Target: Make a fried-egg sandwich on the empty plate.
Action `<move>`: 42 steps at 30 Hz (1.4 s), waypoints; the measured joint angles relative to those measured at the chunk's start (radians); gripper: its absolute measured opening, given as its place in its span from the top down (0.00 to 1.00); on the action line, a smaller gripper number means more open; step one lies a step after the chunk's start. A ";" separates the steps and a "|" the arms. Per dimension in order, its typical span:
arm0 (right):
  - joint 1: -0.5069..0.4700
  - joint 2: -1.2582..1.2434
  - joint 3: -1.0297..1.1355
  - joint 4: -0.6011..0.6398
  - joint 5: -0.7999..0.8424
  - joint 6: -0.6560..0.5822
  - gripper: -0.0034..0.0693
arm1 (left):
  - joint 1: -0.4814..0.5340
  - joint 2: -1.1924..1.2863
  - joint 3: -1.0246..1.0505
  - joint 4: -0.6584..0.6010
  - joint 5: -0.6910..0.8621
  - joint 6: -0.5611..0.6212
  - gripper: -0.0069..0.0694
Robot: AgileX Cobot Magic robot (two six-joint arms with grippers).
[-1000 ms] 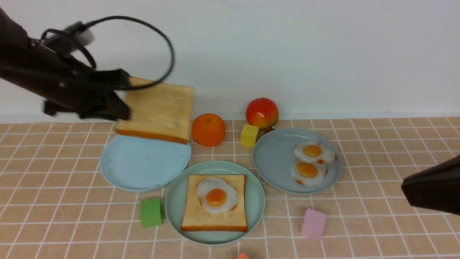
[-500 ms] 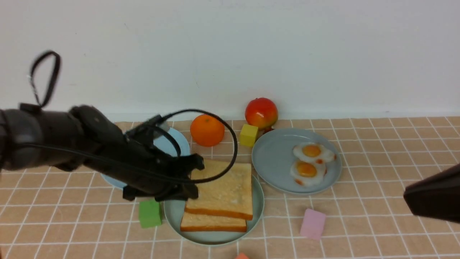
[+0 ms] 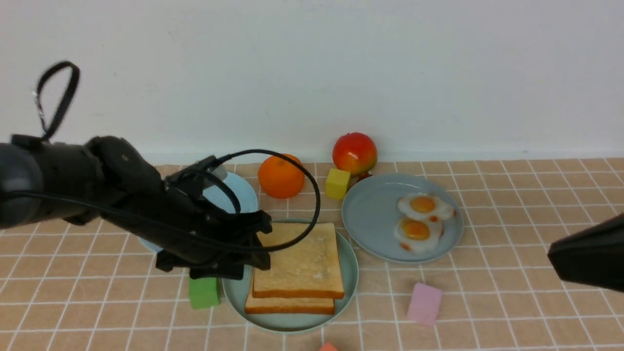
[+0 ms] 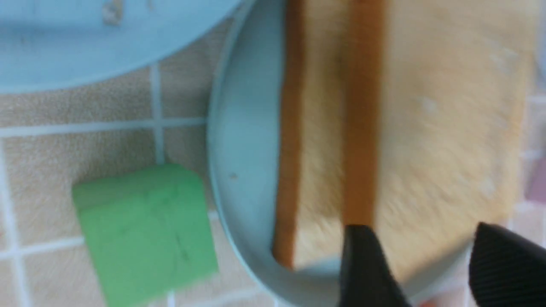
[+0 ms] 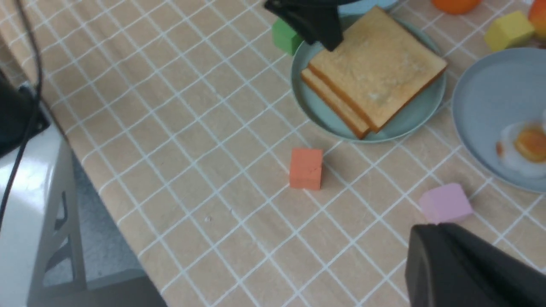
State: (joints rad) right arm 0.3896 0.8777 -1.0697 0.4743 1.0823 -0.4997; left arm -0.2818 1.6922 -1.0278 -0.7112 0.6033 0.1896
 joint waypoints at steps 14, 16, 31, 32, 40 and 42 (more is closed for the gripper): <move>0.000 -0.400 0.361 -0.179 -0.371 0.330 0.91 | 0.000 -0.456 0.000 0.166 0.259 -0.054 0.49; 0.000 -0.557 0.497 -0.194 -0.480 0.337 0.90 | 0.000 -0.583 0.020 0.189 0.352 -0.062 0.60; 0.000 -0.890 0.766 -0.168 -0.628 0.343 0.88 | 0.000 -1.278 0.334 0.197 0.568 -0.264 0.93; 0.000 -0.890 0.766 -0.168 -0.629 0.343 0.88 | 0.000 -1.302 0.334 0.197 0.566 -0.264 0.93; 0.000 -0.890 0.768 -0.168 -0.632 0.343 0.88 | 0.000 -1.392 0.334 0.251 0.512 -0.264 0.93; 0.000 -0.890 0.769 -0.168 -0.632 0.343 0.88 | 0.000 -1.392 0.334 0.257 0.510 -0.265 0.93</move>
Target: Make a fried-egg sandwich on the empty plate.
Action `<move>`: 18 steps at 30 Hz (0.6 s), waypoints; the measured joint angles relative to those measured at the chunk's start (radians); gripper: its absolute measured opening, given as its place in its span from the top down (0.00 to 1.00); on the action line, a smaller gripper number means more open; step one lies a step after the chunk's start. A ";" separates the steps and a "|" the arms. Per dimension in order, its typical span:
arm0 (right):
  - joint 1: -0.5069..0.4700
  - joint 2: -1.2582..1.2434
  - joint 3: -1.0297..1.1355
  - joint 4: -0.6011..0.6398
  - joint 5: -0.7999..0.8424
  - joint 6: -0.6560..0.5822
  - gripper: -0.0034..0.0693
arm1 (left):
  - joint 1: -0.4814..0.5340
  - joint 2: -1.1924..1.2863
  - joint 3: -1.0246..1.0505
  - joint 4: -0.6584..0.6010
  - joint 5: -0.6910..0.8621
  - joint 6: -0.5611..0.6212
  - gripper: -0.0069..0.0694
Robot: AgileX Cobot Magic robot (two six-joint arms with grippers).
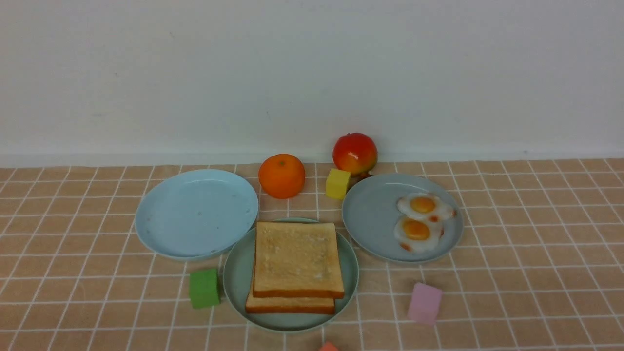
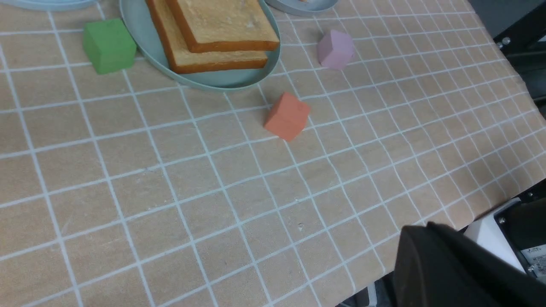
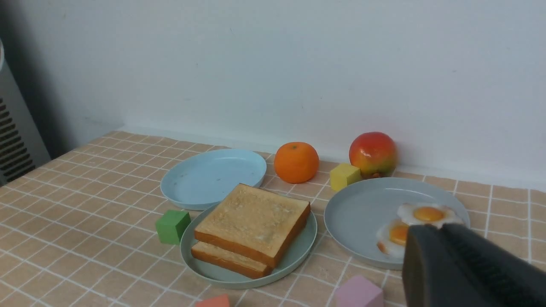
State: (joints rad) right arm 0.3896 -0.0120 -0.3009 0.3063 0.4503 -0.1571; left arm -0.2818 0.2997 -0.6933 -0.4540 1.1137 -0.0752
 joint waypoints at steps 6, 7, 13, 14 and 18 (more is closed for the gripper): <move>0.000 0.000 0.001 0.000 0.000 0.000 0.86 | 0.000 0.000 0.000 0.002 0.000 -0.002 0.93; 0.000 0.000 0.001 0.000 0.000 0.000 0.86 | 0.000 0.000 0.000 0.002 -0.001 -0.002 0.93; 0.000 0.000 0.001 0.000 0.000 0.000 0.85 | 0.004 -0.030 0.021 0.060 -0.058 0.001 0.93; 0.000 0.000 0.001 0.000 0.000 0.000 0.85 | 0.016 -0.071 0.043 0.094 -0.109 0.001 0.93; 0.000 0.000 0.001 0.000 0.000 0.000 0.84 | 0.075 -0.202 0.176 0.250 -0.355 -0.029 0.93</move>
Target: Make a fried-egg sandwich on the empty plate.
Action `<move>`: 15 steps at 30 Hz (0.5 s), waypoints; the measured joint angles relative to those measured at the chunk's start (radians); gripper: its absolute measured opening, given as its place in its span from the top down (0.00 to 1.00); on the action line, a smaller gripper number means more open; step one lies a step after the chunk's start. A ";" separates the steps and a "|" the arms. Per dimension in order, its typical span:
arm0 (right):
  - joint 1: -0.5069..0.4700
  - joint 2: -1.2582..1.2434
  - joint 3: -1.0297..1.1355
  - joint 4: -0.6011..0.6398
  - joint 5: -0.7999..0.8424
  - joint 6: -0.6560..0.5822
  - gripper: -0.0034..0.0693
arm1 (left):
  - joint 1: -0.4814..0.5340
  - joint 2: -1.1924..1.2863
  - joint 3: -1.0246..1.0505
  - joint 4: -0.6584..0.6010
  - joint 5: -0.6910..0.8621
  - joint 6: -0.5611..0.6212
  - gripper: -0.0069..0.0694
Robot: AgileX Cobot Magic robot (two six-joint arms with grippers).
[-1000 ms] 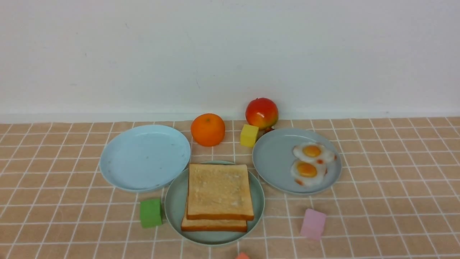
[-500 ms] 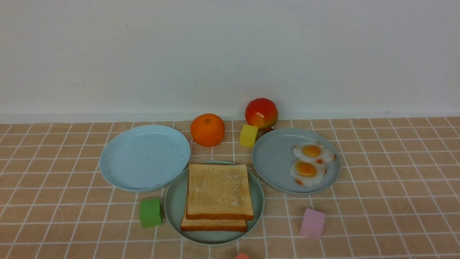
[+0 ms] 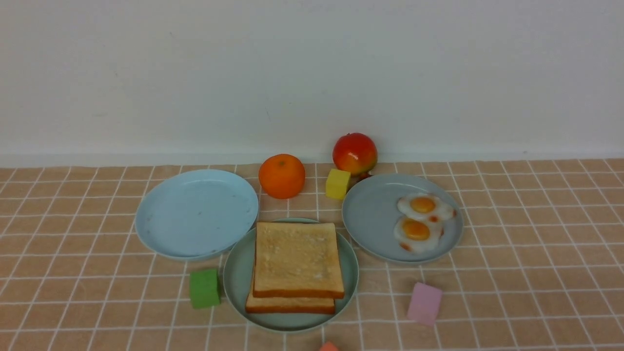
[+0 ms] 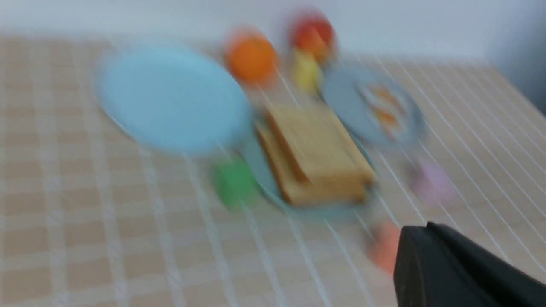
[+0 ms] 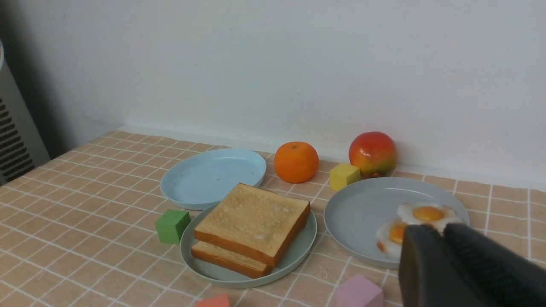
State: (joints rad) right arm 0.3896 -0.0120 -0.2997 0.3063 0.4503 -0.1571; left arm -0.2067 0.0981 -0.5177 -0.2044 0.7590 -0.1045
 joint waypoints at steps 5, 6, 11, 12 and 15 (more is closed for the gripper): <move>0.000 0.000 0.000 0.000 0.000 0.000 0.84 | 0.092 -0.099 0.274 0.229 -0.308 -0.136 0.93; 0.000 0.000 0.000 0.000 0.000 0.000 0.84 | 0.098 -0.105 0.327 0.259 -0.344 -0.157 0.93; 0.000 0.000 0.000 0.000 0.000 0.000 0.83 | 0.099 -0.109 0.540 0.305 -0.376 -0.203 0.93; 0.000 0.000 0.000 0.000 0.000 0.000 0.83 | 0.099 -0.109 0.544 0.306 -0.358 -0.193 0.93; 0.000 0.000 0.000 0.000 0.000 0.000 0.82 | 0.099 -0.109 0.545 0.309 -0.353 -0.133 0.93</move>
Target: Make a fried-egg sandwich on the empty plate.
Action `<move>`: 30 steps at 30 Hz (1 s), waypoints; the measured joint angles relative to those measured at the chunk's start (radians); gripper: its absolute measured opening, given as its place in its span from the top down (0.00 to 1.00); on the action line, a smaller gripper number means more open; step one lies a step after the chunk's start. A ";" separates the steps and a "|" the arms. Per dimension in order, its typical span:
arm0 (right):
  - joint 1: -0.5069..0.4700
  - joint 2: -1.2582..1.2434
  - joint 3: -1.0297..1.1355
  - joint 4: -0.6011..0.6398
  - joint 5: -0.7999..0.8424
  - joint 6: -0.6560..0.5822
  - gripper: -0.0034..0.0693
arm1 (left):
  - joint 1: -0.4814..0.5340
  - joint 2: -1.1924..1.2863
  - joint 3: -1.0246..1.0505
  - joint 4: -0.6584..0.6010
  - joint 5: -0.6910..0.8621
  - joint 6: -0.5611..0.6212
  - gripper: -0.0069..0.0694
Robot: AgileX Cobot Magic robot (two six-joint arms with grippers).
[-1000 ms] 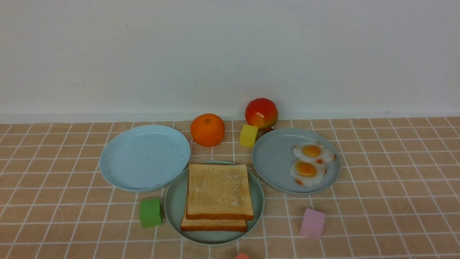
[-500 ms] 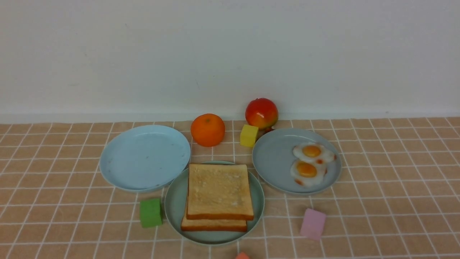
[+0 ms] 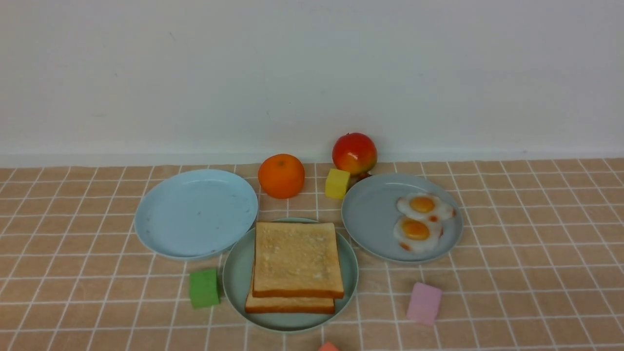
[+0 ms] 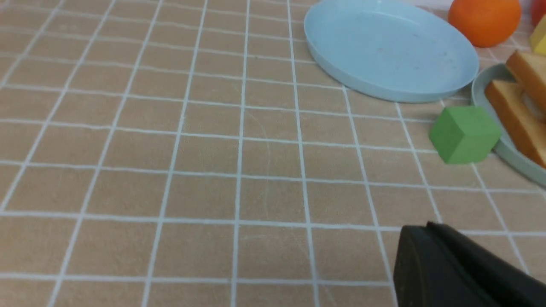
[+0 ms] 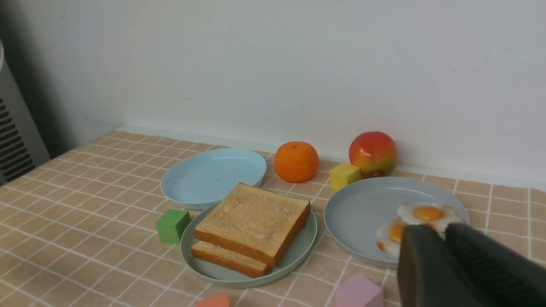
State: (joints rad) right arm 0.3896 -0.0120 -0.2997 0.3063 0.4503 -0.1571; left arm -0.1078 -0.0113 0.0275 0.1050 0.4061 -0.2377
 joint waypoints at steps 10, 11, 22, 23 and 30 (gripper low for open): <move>0.000 0.000 0.000 0.000 0.000 0.000 0.81 | 0.000 0.000 0.000 0.001 0.000 0.049 0.93; 0.000 0.000 0.000 0.000 0.000 0.000 0.81 | 0.000 0.000 0.000 0.002 0.000 0.049 0.93; 0.000 0.000 0.000 0.000 0.000 0.000 0.79 | 0.000 0.000 0.000 0.002 0.000 0.049 0.93; 0.000 0.000 0.000 0.000 0.000 0.000 0.79 | 0.000 0.000 0.000 0.002 0.000 0.049 0.93; 0.000 0.000 0.000 0.000 0.000 0.000 0.78 | 0.000 0.000 0.000 0.002 0.000 0.051 0.92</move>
State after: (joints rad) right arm 0.3896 -0.0120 -0.2997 0.3063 0.4503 -0.1571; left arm -0.1078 -0.0113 0.0275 0.1069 0.4061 -0.1872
